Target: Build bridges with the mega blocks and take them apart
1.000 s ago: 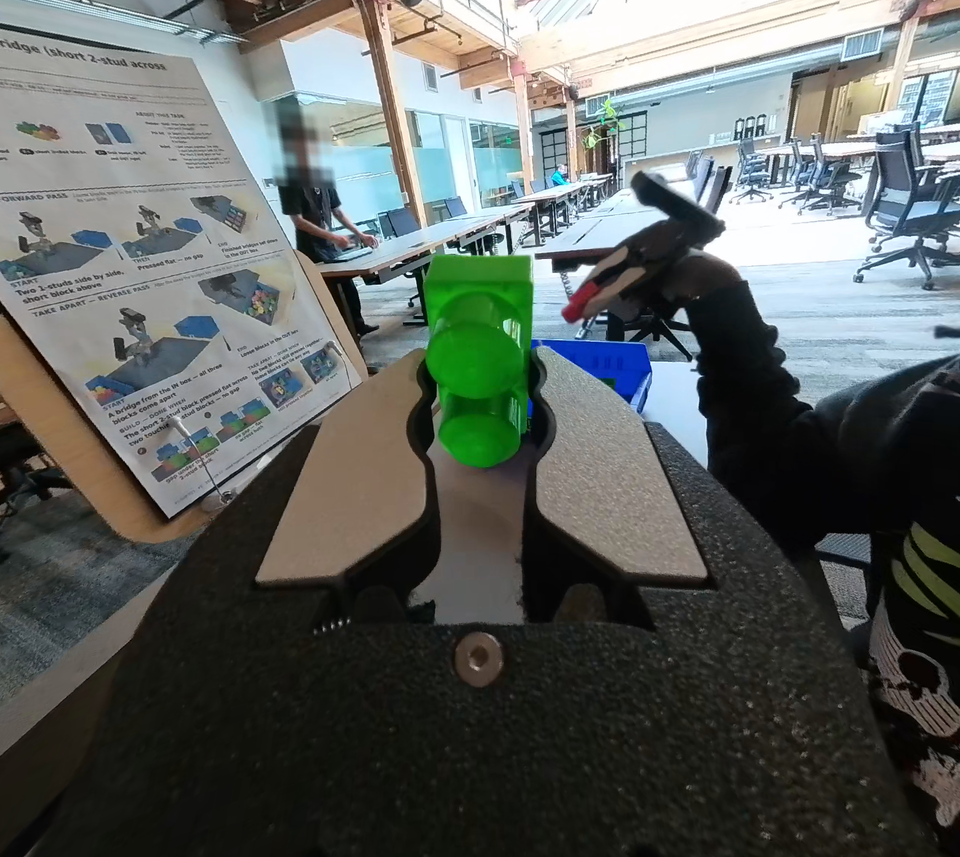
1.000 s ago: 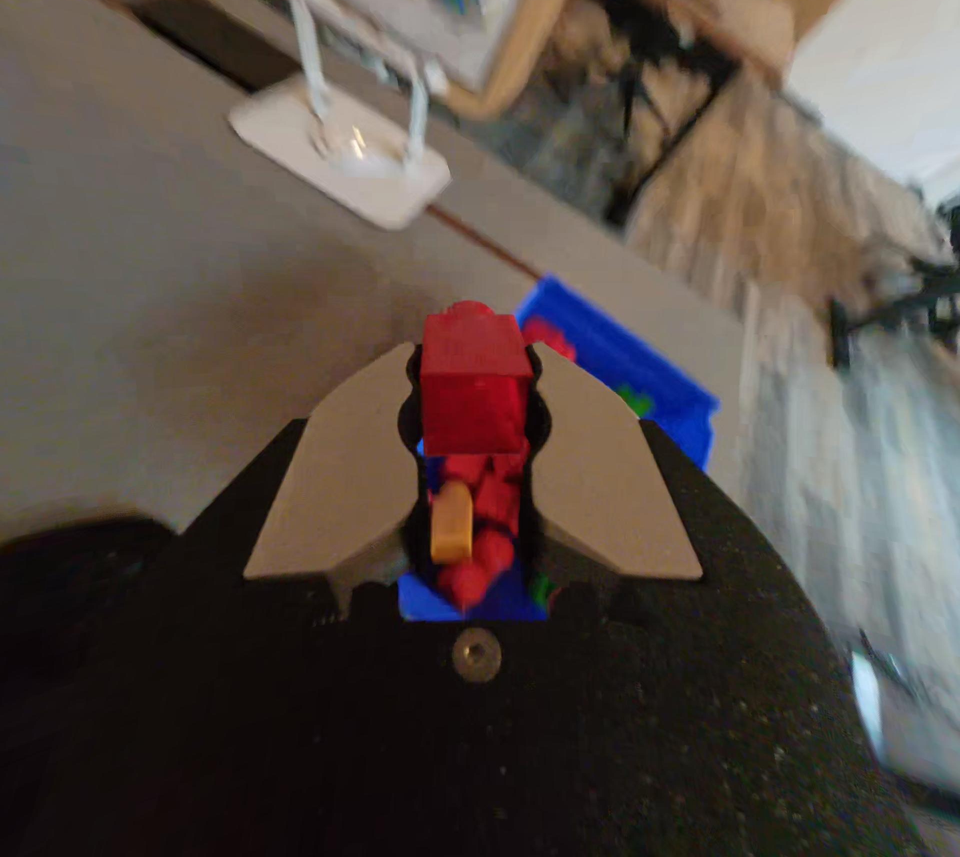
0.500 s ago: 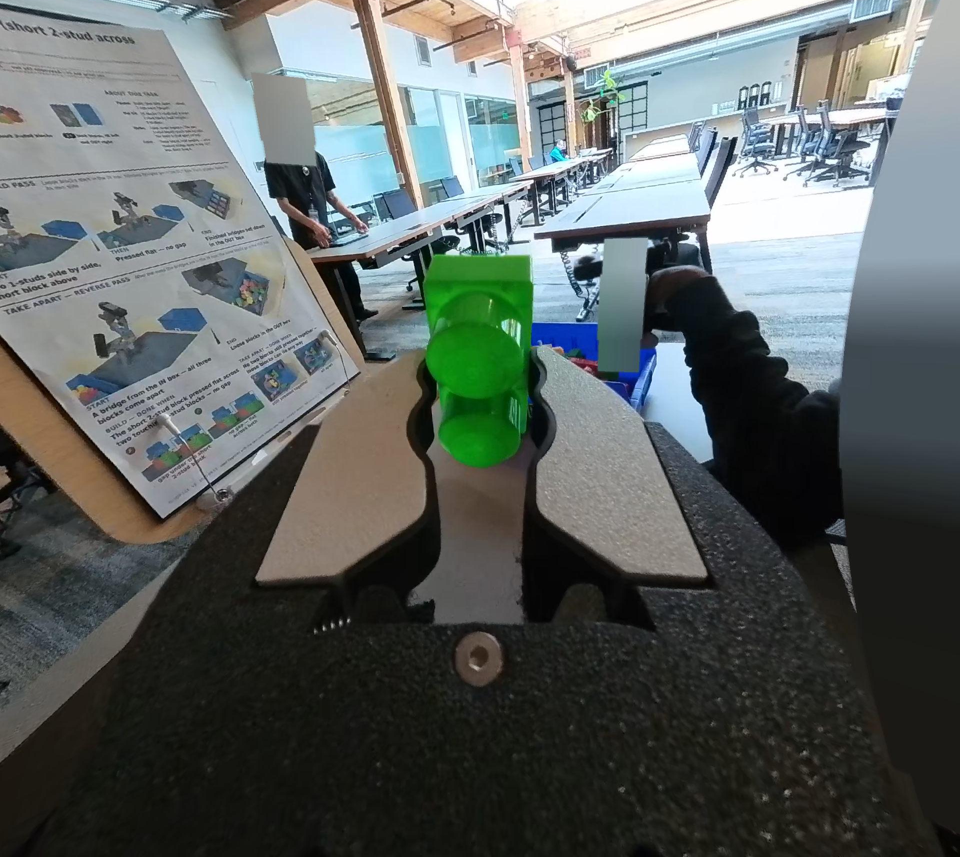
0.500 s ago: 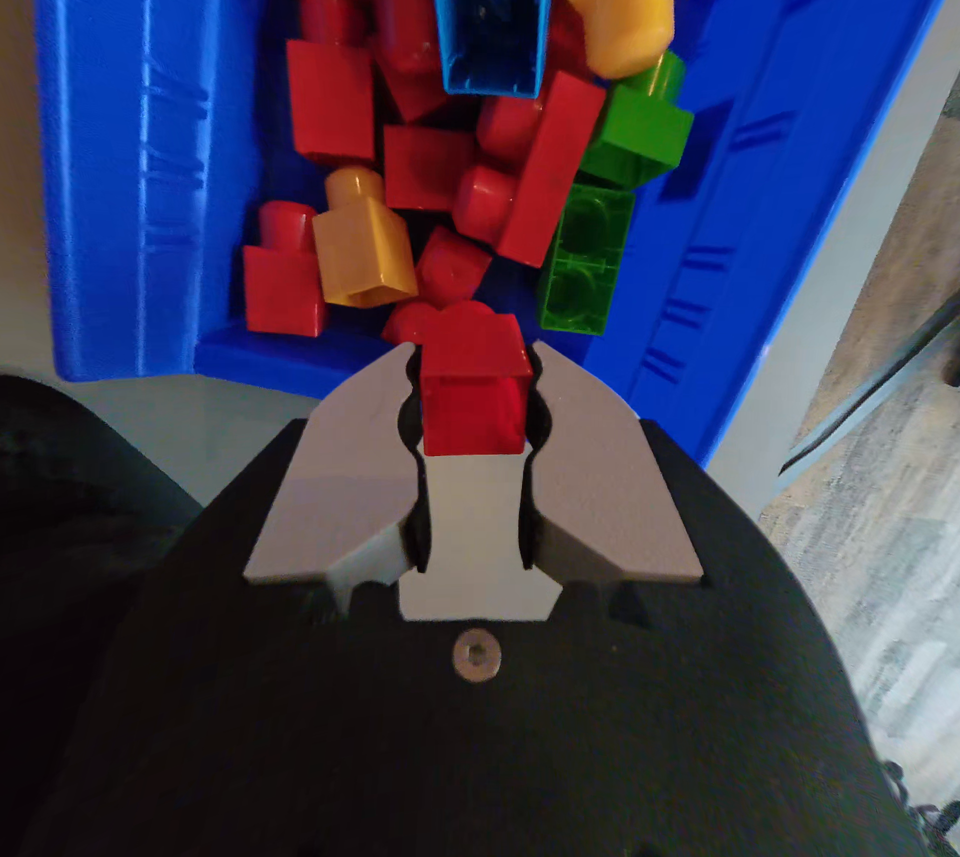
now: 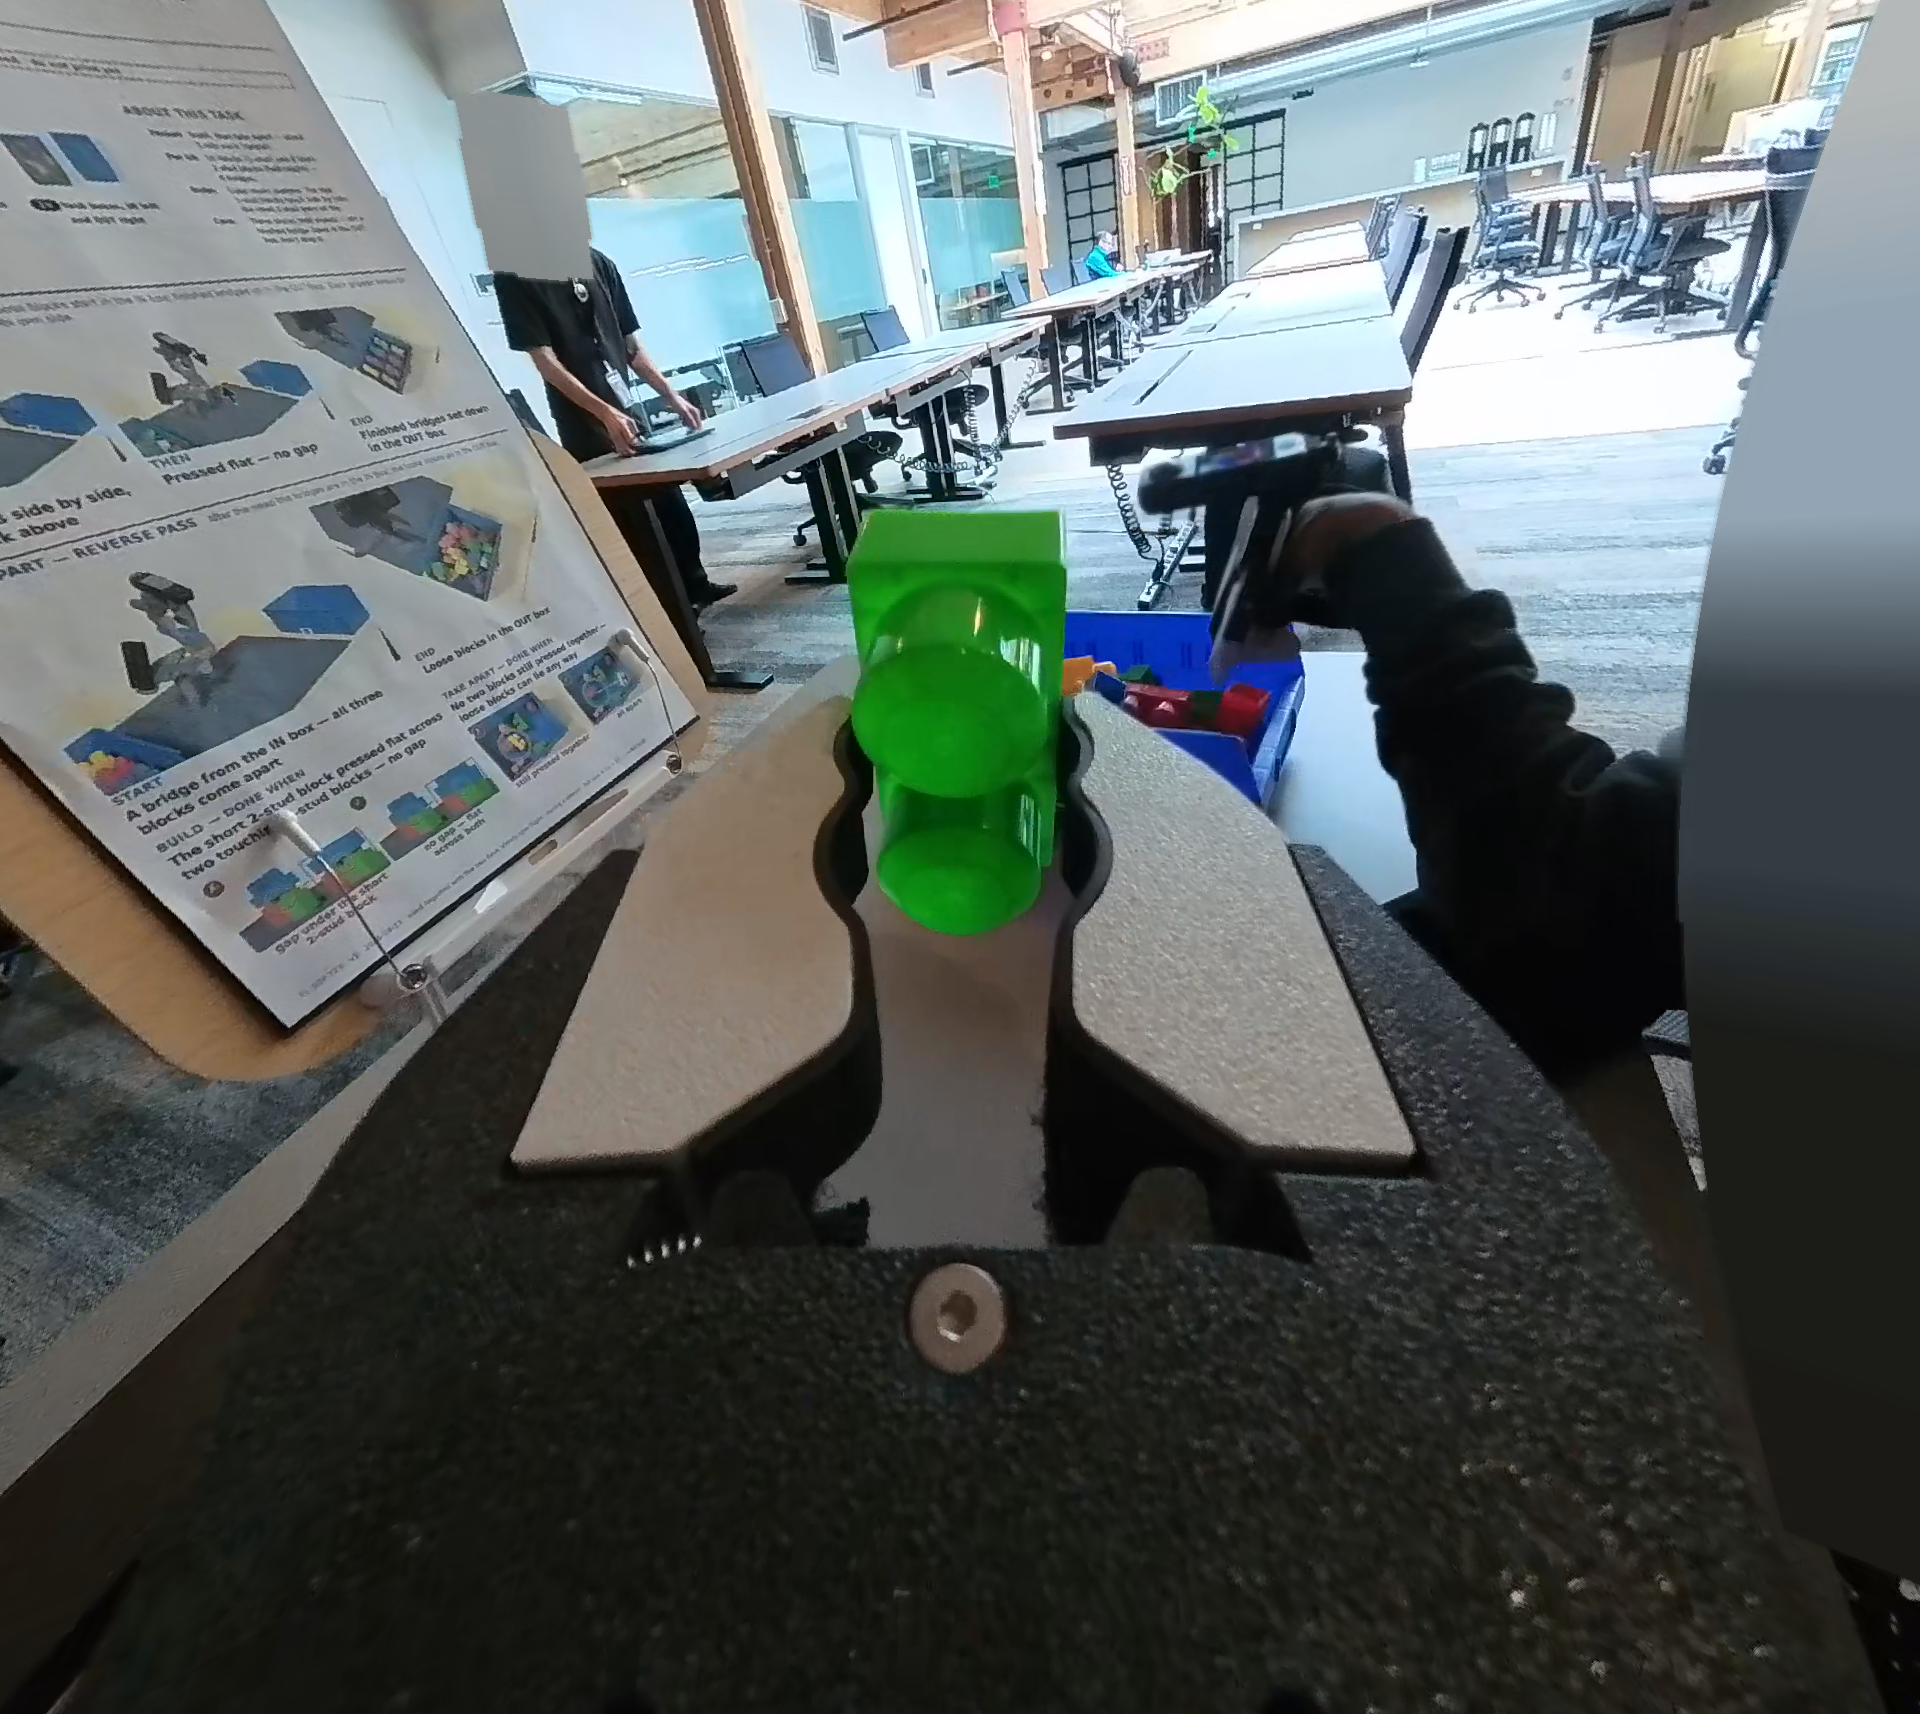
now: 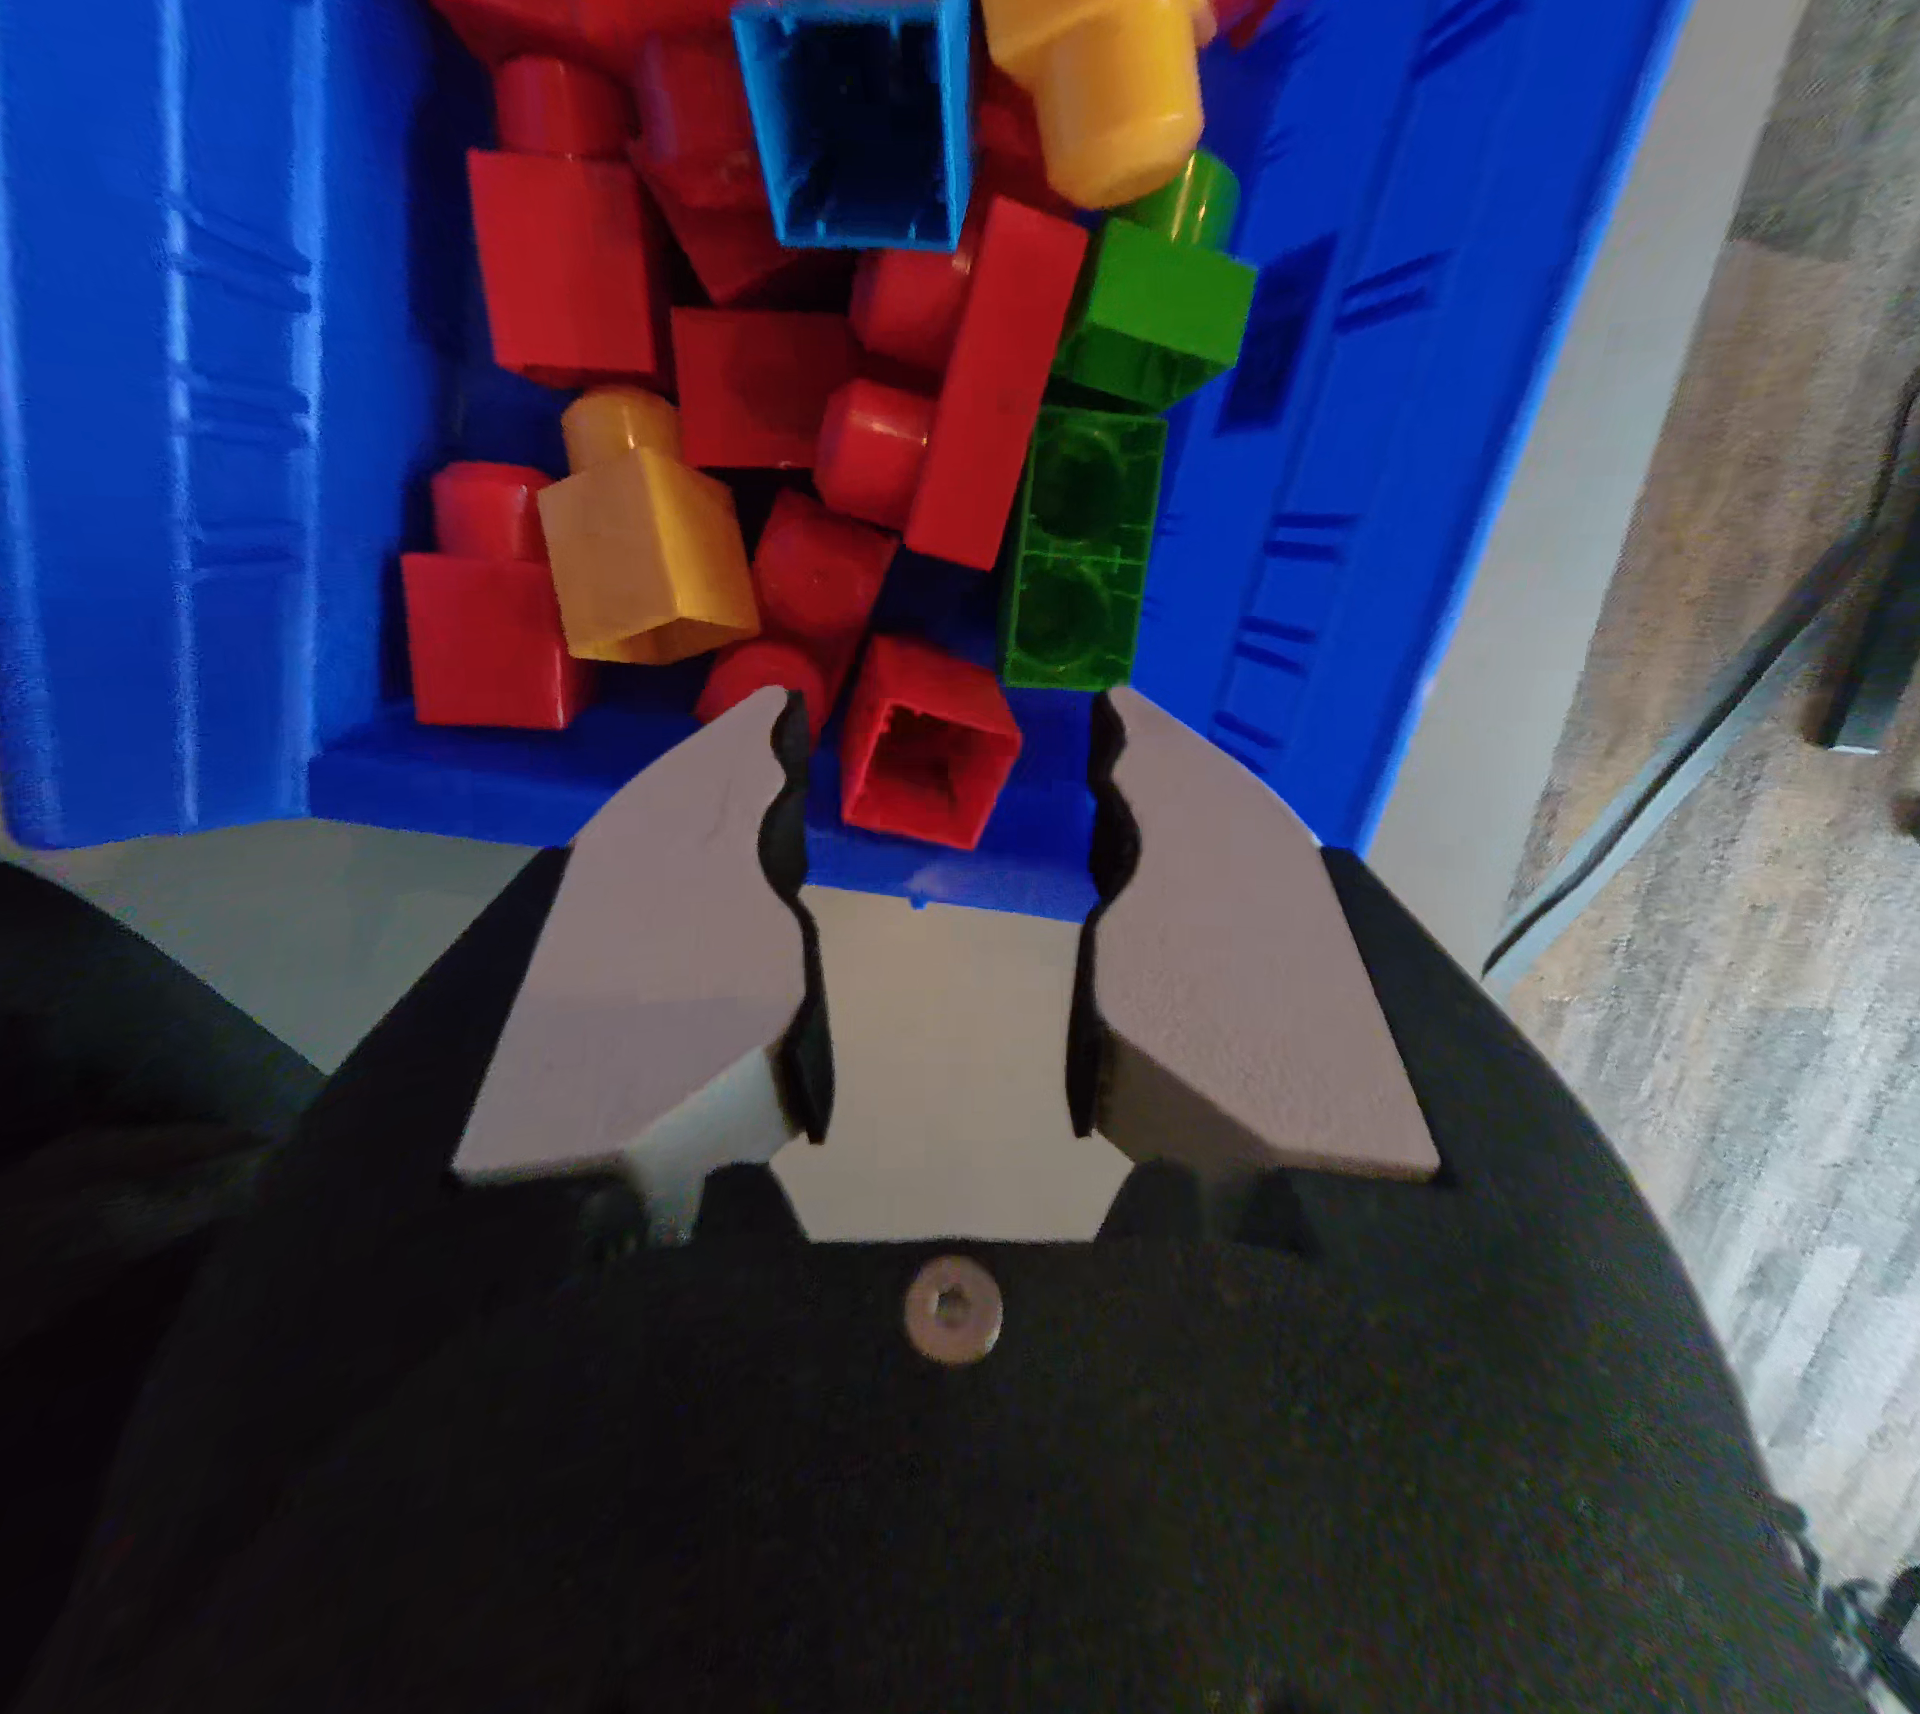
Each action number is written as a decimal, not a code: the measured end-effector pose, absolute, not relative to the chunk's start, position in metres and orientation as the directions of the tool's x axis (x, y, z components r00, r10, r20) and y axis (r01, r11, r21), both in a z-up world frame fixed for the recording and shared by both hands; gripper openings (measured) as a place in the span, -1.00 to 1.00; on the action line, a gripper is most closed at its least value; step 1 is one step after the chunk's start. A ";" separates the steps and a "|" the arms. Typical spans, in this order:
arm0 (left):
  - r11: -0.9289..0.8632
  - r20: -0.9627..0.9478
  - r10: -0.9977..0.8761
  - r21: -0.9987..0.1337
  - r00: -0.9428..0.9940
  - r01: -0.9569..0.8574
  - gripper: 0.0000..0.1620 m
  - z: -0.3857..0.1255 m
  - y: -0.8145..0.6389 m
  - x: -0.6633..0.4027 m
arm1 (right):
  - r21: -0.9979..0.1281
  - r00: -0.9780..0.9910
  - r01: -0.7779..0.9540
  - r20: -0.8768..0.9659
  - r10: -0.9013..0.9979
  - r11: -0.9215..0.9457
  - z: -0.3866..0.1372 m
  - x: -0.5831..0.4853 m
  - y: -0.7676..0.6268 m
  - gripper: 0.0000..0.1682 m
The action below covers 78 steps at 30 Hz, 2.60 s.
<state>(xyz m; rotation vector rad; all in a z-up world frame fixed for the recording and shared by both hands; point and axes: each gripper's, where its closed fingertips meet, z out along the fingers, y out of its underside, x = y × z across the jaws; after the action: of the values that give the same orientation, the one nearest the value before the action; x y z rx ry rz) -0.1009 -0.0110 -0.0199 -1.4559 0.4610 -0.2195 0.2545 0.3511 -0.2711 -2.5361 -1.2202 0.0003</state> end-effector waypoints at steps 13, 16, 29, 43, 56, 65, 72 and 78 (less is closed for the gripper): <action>0.052 -0.141 -0.486 -0.990 0.863 -0.133 -0.58 -0.036 0.014 -0.082 | -0.832 0.215 0.522 0.340 0.915 0.187 -0.112 0.097 0.280 -0.26; 0.035 -0.139 -0.509 -0.989 0.850 -0.141 -0.58 -0.041 0.020 -0.075 | -0.905 -0.013 0.286 0.326 0.945 0.316 -0.076 0.051 0.217 -0.25; -0.014 -0.128 -0.613 -0.985 0.779 -0.173 -0.58 -0.060 0.041 -0.035 | -0.974 -0.564 -0.125 0.227 0.794 0.189 -0.039 -0.019 0.048 -0.19; -0.032 -0.128 -0.670 -0.979 0.731 -0.200 -0.58 -0.072 0.049 -0.012 | -0.982 -0.633 -0.146 0.186 0.752 0.121 -0.046 -0.035 0.027 -0.57; 0.127 -0.055 -0.435 -0.992 0.899 0.001 -0.18 -0.023 0.044 -0.076 | -0.950 -0.138 0.009 0.307 0.942 0.311 -0.040 -0.005 0.149 -0.57; 0.164 -0.026 -0.287 -0.986 0.958 0.022 -0.28 -0.015 0.027 -0.125 | -0.824 0.452 0.557 0.403 0.796 0.101 -0.111 0.096 0.325 -0.57; 0.164 -0.031 -0.263 -0.986 0.964 0.013 -0.31 -0.014 0.023 -0.133 | -0.716 0.625 0.646 0.297 0.722 -0.265 -0.196 0.173 0.397 -0.57; 0.145 -0.044 -0.267 -0.989 0.963 -0.005 -0.32 -0.018 0.026 -0.131 | -0.593 0.676 0.680 0.282 0.681 -0.430 -0.248 0.208 0.418 -0.57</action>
<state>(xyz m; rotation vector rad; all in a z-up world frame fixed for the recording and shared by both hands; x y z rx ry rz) -0.1306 0.0258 -0.0184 -1.4160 0.2289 -0.1909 0.2084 0.4184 -0.2479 -2.1895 -1.0419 0.0008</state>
